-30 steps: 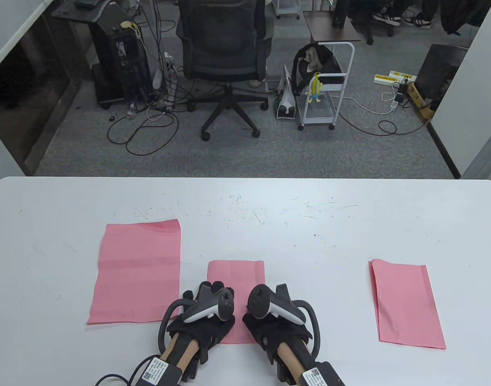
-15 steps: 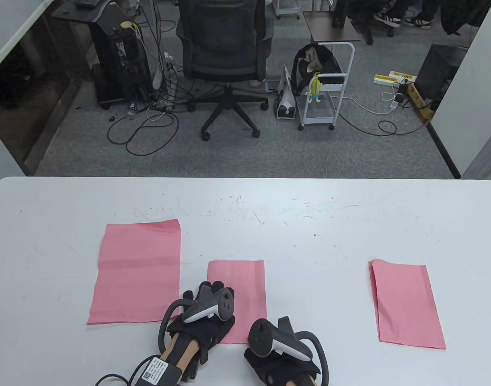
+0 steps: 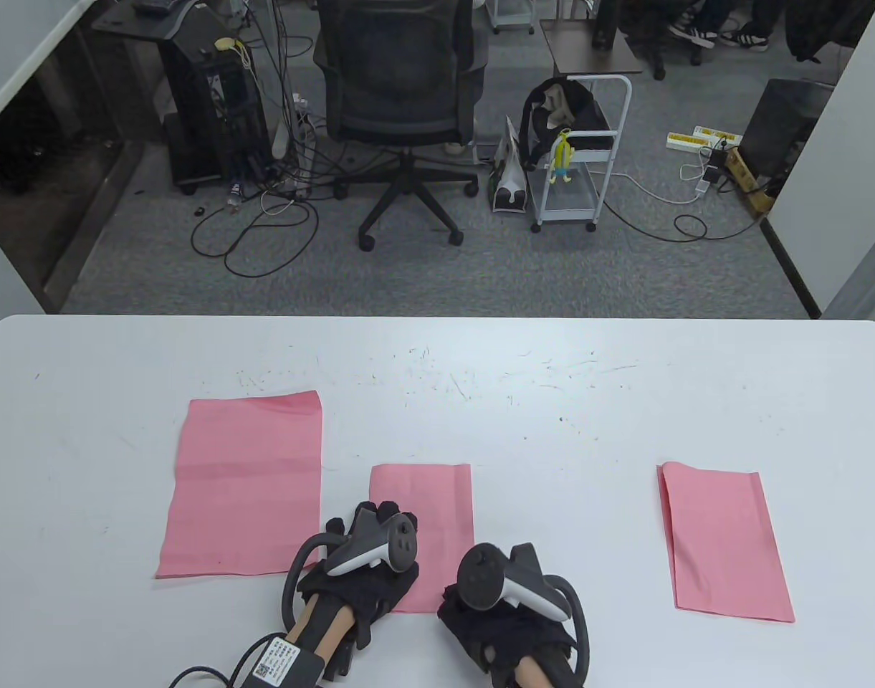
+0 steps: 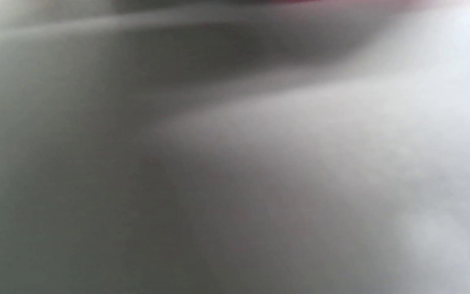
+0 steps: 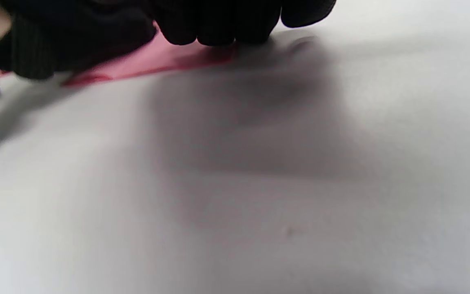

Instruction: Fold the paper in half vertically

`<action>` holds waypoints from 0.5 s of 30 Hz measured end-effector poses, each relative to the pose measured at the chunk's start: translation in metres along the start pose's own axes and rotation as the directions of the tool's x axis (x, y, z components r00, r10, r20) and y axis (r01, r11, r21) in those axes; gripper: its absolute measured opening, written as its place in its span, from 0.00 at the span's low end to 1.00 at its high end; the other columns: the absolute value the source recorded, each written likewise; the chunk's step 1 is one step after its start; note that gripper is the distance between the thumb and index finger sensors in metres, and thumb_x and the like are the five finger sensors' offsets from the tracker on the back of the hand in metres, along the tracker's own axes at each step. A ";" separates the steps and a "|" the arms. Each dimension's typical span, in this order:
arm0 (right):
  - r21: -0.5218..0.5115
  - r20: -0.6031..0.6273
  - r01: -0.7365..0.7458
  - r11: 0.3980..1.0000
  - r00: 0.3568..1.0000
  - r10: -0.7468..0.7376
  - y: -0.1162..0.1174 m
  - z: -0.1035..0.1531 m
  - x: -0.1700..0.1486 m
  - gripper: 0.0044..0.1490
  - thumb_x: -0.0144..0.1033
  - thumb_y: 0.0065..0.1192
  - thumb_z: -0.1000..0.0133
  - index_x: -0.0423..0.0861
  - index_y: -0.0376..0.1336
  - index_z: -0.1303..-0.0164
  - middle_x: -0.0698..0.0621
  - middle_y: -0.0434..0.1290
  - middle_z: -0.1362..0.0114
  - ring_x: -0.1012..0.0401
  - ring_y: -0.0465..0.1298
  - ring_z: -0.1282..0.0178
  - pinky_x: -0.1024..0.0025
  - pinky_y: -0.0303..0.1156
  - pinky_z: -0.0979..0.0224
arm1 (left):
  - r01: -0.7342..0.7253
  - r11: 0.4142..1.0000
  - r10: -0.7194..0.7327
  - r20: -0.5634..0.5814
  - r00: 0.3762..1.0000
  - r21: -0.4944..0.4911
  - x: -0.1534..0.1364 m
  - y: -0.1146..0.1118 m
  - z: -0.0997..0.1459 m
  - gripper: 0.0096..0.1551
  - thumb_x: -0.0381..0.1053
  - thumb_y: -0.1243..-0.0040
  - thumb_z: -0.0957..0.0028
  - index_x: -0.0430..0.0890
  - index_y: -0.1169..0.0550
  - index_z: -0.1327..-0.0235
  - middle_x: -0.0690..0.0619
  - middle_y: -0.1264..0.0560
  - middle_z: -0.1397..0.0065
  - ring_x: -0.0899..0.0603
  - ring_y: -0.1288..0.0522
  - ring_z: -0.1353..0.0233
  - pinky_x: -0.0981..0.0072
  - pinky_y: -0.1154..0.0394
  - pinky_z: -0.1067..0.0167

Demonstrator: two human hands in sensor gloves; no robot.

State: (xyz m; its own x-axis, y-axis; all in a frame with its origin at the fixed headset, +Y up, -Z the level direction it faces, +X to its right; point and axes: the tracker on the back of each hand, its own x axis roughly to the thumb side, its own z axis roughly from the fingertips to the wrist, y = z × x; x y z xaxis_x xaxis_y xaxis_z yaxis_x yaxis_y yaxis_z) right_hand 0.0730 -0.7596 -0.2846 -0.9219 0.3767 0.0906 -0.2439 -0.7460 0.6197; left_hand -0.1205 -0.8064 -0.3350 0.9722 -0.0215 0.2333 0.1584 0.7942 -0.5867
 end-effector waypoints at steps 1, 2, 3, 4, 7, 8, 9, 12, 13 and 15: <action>-0.008 -0.007 0.056 0.998 0.998 -0.056 -0.006 -0.005 -0.004 0.37 0.57 0.49 0.44 0.52 0.60 0.27 0.49 0.64 0.21 0.49 0.65 0.23 0.47 0.62 0.22 | 0.000 1.000 0.000 0.000 1.000 0.001 0.000 0.000 0.000 0.45 0.72 0.75 0.45 0.62 0.69 0.20 0.58 0.75 0.13 0.41 0.73 0.13 0.32 0.64 0.18; -0.032 -0.013 0.099 0.995 0.995 -0.099 -0.010 -0.010 -0.007 0.37 0.57 0.49 0.44 0.52 0.58 0.25 0.48 0.62 0.19 0.48 0.64 0.21 0.47 0.61 0.21 | 0.000 1.000 0.000 0.000 1.000 0.002 0.000 0.000 0.000 0.45 0.72 0.75 0.45 0.62 0.70 0.20 0.58 0.75 0.13 0.41 0.73 0.13 0.32 0.64 0.18; -0.051 -0.025 0.126 0.991 0.992 -0.127 -0.014 -0.014 -0.009 0.38 0.57 0.48 0.43 0.53 0.56 0.23 0.49 0.59 0.18 0.48 0.61 0.19 0.46 0.59 0.20 | 0.001 1.000 -0.001 0.000 1.000 0.003 0.000 0.000 0.000 0.45 0.72 0.75 0.45 0.63 0.69 0.20 0.58 0.75 0.13 0.41 0.73 0.13 0.32 0.64 0.18; -0.076 -0.051 0.161 0.984 0.985 -0.165 -0.018 -0.021 -0.012 0.39 0.57 0.47 0.43 0.54 0.52 0.21 0.49 0.55 0.16 0.47 0.57 0.18 0.45 0.56 0.19 | 0.001 1.000 -0.001 -0.001 1.000 0.004 0.000 0.000 0.000 0.45 0.72 0.75 0.45 0.63 0.69 0.20 0.58 0.75 0.13 0.41 0.73 0.13 0.32 0.64 0.18; -0.104 -0.110 0.179 0.978 0.976 -0.190 -0.026 -0.040 -0.014 0.43 0.59 0.46 0.43 0.55 0.43 0.19 0.48 0.45 0.13 0.44 0.48 0.15 0.43 0.49 0.17 | 0.003 1.000 -0.003 -0.002 1.000 0.004 0.000 0.000 0.000 0.45 0.72 0.75 0.45 0.63 0.70 0.20 0.58 0.75 0.13 0.41 0.73 0.13 0.32 0.64 0.18; -0.126 -0.144 0.168 0.978 0.972 -0.185 -0.029 -0.048 -0.015 0.44 0.59 0.46 0.43 0.55 0.41 0.19 0.49 0.43 0.13 0.44 0.46 0.15 0.43 0.48 0.17 | 0.002 1.000 -0.002 -0.002 1.000 0.005 0.000 0.000 0.000 0.45 0.72 0.75 0.45 0.63 0.69 0.20 0.58 0.74 0.13 0.41 0.73 0.13 0.32 0.64 0.18; -0.132 -0.174 0.164 0.978 0.967 -0.186 -0.030 -0.052 -0.017 0.45 0.60 0.46 0.43 0.55 0.39 0.18 0.50 0.40 0.13 0.44 0.44 0.14 0.42 0.46 0.16 | 0.002 1.000 -0.002 -0.002 1.000 0.006 0.000 0.000 0.000 0.45 0.72 0.75 0.45 0.63 0.69 0.20 0.58 0.74 0.13 0.41 0.73 0.13 0.32 0.64 0.18; -0.147 -0.220 0.178 0.973 0.953 -0.208 -0.029 -0.070 -0.024 0.48 0.60 0.45 0.43 0.53 0.36 0.19 0.49 0.36 0.13 0.43 0.39 0.15 0.41 0.42 0.17 | 0.003 1.000 -0.003 -0.001 1.000 0.008 0.000 0.000 0.000 0.45 0.72 0.75 0.45 0.62 0.69 0.20 0.58 0.74 0.13 0.41 0.73 0.13 0.32 0.64 0.18; -0.149 -0.230 0.176 0.973 0.951 -0.208 -0.027 -0.073 -0.026 0.48 0.61 0.45 0.43 0.52 0.36 0.19 0.49 0.35 0.13 0.43 0.38 0.15 0.41 0.41 0.17 | 0.003 1.000 -0.003 -0.001 1.000 0.010 0.000 0.000 0.000 0.45 0.72 0.75 0.45 0.62 0.69 0.20 0.58 0.74 0.13 0.41 0.73 0.13 0.32 0.64 0.18; -0.118 -0.263 0.150 0.982 0.949 -0.176 -0.021 -0.083 -0.032 0.48 0.61 0.45 0.43 0.52 0.36 0.18 0.50 0.32 0.14 0.47 0.31 0.16 0.46 0.33 0.18 | 0.004 1.000 -0.004 -0.001 1.000 0.010 0.000 0.000 0.000 0.45 0.72 0.75 0.45 0.62 0.69 0.20 0.58 0.74 0.13 0.41 0.73 0.13 0.32 0.64 0.18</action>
State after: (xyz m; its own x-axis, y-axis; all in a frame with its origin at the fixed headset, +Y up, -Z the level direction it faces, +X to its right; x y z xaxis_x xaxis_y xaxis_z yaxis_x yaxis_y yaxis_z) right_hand 0.0830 -0.8020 -0.3649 -0.9106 0.3445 -0.2284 -0.4131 -0.7403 0.5303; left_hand -0.1206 -0.8065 -0.3345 0.9717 -0.0247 0.2350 0.1601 0.8003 -0.5778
